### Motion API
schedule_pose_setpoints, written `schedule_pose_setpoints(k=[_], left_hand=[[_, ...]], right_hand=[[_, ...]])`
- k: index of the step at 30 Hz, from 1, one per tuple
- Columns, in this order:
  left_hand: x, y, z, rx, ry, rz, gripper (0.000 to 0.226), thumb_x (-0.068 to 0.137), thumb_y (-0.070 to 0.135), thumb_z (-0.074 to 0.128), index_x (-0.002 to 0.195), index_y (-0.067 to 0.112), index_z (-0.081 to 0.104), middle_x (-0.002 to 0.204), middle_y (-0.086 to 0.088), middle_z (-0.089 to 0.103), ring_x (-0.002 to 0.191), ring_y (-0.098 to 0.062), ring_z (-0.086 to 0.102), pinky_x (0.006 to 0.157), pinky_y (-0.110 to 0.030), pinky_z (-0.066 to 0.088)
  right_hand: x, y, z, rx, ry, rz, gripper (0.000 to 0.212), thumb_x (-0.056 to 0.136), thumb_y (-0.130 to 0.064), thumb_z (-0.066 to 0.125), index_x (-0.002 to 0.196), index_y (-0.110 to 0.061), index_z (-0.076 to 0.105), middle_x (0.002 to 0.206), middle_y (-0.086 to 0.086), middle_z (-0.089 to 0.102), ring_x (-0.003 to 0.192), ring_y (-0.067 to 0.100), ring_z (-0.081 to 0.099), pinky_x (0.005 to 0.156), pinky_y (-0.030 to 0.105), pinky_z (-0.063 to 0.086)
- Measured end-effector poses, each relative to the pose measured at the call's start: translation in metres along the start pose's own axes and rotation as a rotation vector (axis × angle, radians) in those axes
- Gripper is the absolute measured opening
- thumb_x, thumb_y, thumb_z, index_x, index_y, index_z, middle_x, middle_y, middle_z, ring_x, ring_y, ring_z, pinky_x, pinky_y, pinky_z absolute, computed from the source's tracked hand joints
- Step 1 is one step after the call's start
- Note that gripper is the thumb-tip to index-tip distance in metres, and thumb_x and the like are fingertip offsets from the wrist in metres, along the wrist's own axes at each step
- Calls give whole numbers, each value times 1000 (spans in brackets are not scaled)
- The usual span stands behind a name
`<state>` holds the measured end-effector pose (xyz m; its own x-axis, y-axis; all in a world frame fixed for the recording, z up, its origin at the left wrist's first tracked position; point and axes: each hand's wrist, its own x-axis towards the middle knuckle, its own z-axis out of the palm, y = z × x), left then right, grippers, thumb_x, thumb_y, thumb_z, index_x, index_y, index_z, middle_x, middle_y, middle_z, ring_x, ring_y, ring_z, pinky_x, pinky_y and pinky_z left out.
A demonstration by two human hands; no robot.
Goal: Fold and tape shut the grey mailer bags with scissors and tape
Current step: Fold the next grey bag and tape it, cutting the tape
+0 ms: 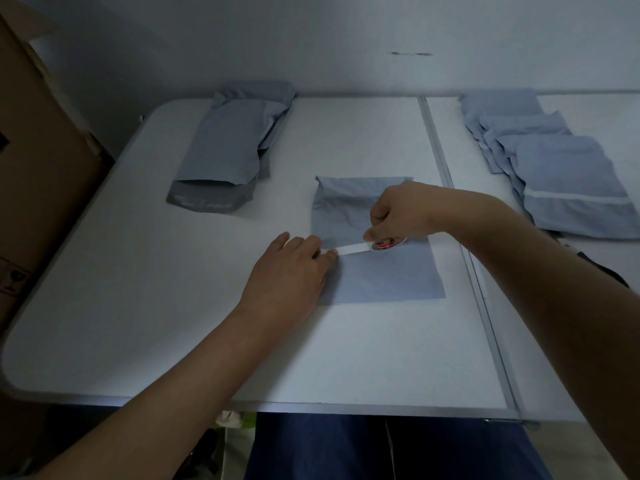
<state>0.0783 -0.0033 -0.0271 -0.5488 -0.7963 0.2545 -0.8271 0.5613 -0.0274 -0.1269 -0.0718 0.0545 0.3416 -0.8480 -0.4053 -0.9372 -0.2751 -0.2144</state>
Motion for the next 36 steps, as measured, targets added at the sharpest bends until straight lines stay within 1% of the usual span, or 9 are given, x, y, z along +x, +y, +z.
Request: schedule_pose_setpoints(k=[2, 6, 9, 16, 20, 24, 28, 32, 36], left_hand=[[4, 2, 2, -28, 15, 17, 21, 84, 12, 64, 104, 10, 70, 86, -6, 57, 73, -25, 53, 86, -40, 46], [11, 10, 5, -101, -5, 32, 5, 84, 8, 66, 81, 9, 61, 84, -4, 51, 73, -19, 47, 57, -28, 40], [11, 8, 7, -139, -19, 51, 8, 93, 16, 55, 88, 10, 58, 90, -3, 49, 78, -17, 44, 56, -36, 46], [12, 8, -3, -119, -77, 55, 25, 93, 25, 48, 114, 16, 59, 97, -1, 49, 82, -16, 47, 46, -30, 37], [14, 7, -3, -121, -116, 54, 35, 93, 28, 44, 126, 21, 55, 99, 0, 47, 84, -16, 45, 47, -31, 42], [15, 5, -2, -133, -136, 74, 47, 91, 34, 33, 132, 22, 53, 101, -2, 48, 85, -16, 47, 49, -29, 41], [17, 3, -3, -135, -136, 75, 55, 89, 37, 25, 133, 24, 55, 99, -3, 49, 84, -18, 49, 48, -26, 37], [18, 5, -5, -140, -156, 77, 47, 89, 32, 44, 135, 26, 53, 98, -5, 48, 85, -20, 49, 48, -28, 39], [23, 9, -8, -111, -186, 67, 52, 87, 27, 56, 139, 31, 49, 100, -4, 46, 90, -20, 48, 52, -27, 32]], right_hand=[[1, 0, 1, 5, 5, 1, 34, 88, -42, 62, 59, -28, 52, 68, -5, 54, 63, 8, 48, 56, 23, 34], [0, 0, 1, 8, 18, 9, 36, 88, -43, 62, 57, -26, 52, 68, -3, 54, 63, 9, 48, 56, 24, 36], [-1, 1, 1, -12, 23, 16, 36, 88, -41, 62, 57, -26, 52, 66, -3, 52, 61, 8, 46, 55, 23, 35], [-2, 0, 4, 9, 36, 19, 34, 87, -41, 63, 59, -25, 56, 67, -2, 56, 62, 10, 50, 55, 24, 34], [-4, 3, 4, 33, 40, 17, 32, 86, -43, 62, 68, -17, 66, 68, 0, 60, 64, 12, 52, 58, 25, 39], [-7, 8, 7, 93, 24, 42, 44, 89, -50, 57, 61, -16, 57, 63, 0, 54, 61, 13, 49, 57, 25, 35], [-11, 11, 12, 277, 41, 84, 49, 95, -56, 42, 66, -17, 50, 62, -1, 55, 59, 17, 56, 63, 27, 43], [-16, 14, 19, 498, 17, 80, 41, 98, -51, 40, 91, -16, 60, 73, 2, 65, 61, 15, 59, 59, 24, 41], [-15, 20, 28, 577, 44, 85, 37, 98, -49, 44, 83, -18, 59, 69, 3, 65, 49, 8, 53, 56, 24, 39]])
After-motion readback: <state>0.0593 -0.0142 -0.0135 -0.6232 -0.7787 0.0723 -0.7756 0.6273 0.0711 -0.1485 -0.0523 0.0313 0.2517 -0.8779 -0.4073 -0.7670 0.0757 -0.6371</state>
